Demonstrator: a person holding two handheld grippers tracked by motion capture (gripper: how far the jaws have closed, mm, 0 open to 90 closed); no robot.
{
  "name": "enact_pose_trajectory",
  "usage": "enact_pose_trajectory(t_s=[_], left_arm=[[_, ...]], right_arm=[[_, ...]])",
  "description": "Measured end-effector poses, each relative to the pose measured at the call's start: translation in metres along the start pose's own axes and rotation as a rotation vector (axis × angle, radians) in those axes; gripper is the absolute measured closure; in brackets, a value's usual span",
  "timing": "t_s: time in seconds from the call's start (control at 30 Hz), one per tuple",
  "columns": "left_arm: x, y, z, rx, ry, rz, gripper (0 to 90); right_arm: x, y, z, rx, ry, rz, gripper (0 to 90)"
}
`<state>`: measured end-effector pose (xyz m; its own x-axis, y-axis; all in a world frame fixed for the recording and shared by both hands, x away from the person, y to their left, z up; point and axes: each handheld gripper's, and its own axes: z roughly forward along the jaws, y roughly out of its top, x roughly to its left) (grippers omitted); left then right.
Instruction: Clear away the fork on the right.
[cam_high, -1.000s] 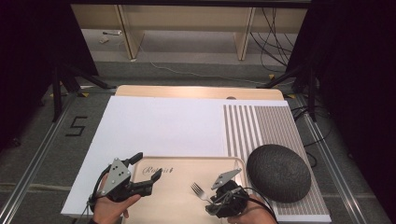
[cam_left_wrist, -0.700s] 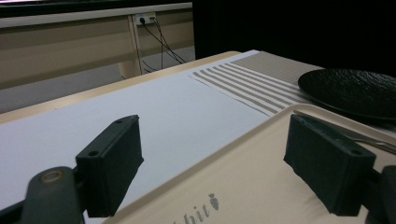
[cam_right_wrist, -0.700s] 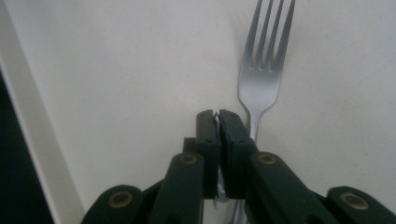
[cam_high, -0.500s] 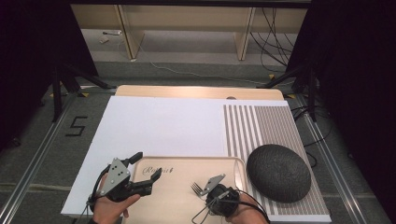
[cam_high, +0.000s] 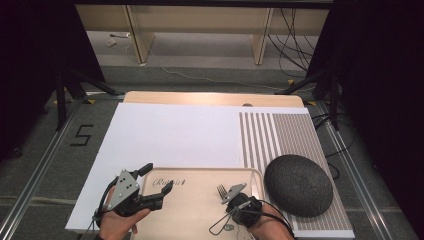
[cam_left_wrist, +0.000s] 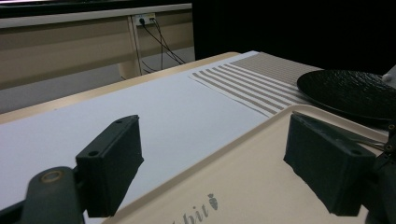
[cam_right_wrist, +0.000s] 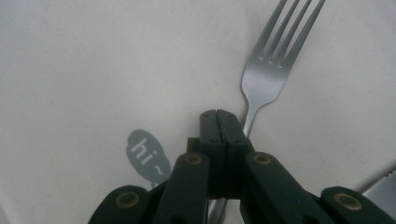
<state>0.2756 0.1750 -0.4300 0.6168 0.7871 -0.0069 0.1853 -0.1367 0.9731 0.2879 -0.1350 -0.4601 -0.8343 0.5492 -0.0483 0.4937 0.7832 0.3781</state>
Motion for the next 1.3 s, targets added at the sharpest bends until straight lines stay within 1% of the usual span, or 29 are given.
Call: enact_pose_trajectory(t_s=[0.07,0.1,0.2,0.23,0.3,0.4,0.47,0.53,0.6,0.7,0.77,0.9,0.97,1.07,1.17,1.23,1.3], left_arm=[[0.000,-0.001,0.000,0.007,0.000,0.003,18.3],[0.000,-0.001,0.000,0.008,0.000,0.004,18.3],[0.000,0.000,-0.001,-0.003,0.002,-0.003,18.3],[0.000,-0.001,0.000,0.004,0.000,0.001,18.3],[0.000,-0.001,0.000,0.006,0.000,0.000,18.3],[-0.001,0.000,0.000,-0.004,-0.003,-0.001,18.4],[0.000,-0.001,0.000,0.003,-0.002,0.001,18.4],[0.000,0.000,-0.001,-0.001,-0.001,-0.002,18.4],[0.000,0.000,0.000,-0.005,0.000,-0.005,18.4],[-0.001,-0.001,0.000,0.006,-0.003,-0.001,18.4],[-0.001,0.000,0.000,-0.001,-0.003,-0.001,18.4],[0.000,-0.001,0.000,0.003,-0.002,0.000,18.4],[0.000,0.000,-0.001,-0.003,-0.002,-0.001,18.4],[-0.001,-0.001,0.000,0.006,-0.005,0.000,18.4],[-0.001,0.000,0.000,-0.003,-0.003,-0.002,18.5],[-0.001,0.000,0.000,0.002,-0.003,-0.002,18.5],[-0.001,0.000,-0.001,0.001,-0.003,-0.001,18.5]], right_arm=[[-0.001,-0.001,0.000,-0.001,-0.003,0.000,90.0],[-0.002,-0.001,-0.001,0.009,-0.012,0.005,90.0],[-0.004,-0.002,-0.001,0.009,-0.014,0.013,90.0],[-0.005,-0.003,-0.002,0.015,-0.020,0.021,90.0],[-0.006,-0.003,-0.002,0.019,-0.024,0.019,90.0],[-0.009,-0.005,-0.003,0.019,-0.027,0.028,90.0],[-0.010,-0.006,-0.003,0.027,-0.031,0.033,90.0],[-0.012,-0.007,-0.004,0.032,-0.038,0.033,90.0],[-0.013,-0.007,-0.004,0.034,-0.038,0.038,90.0],[-0.014,-0.008,-0.005,0.042,-0.040,0.038,90.0],[-0.015,-0.009,-0.006,0.044,-0.039,0.043,90.0],[-0.017,-0.011,-0.007,0.052,-0.042,0.045,90.0],[-0.018,-0.012,-0.007,0.053,-0.040,0.053,90.0],[-0.021,-0.015,-0.008,0.053,-0.040,0.056,90.0],[-0.023,-0.016,-0.009,0.059,-0.038,0.063,90.0],[-0.024,-0.018,-0.010,0.061,-0.038,0.068,90.0],[-0.025,-0.019,-0.010,0.067,-0.050,0.064,90.0]])
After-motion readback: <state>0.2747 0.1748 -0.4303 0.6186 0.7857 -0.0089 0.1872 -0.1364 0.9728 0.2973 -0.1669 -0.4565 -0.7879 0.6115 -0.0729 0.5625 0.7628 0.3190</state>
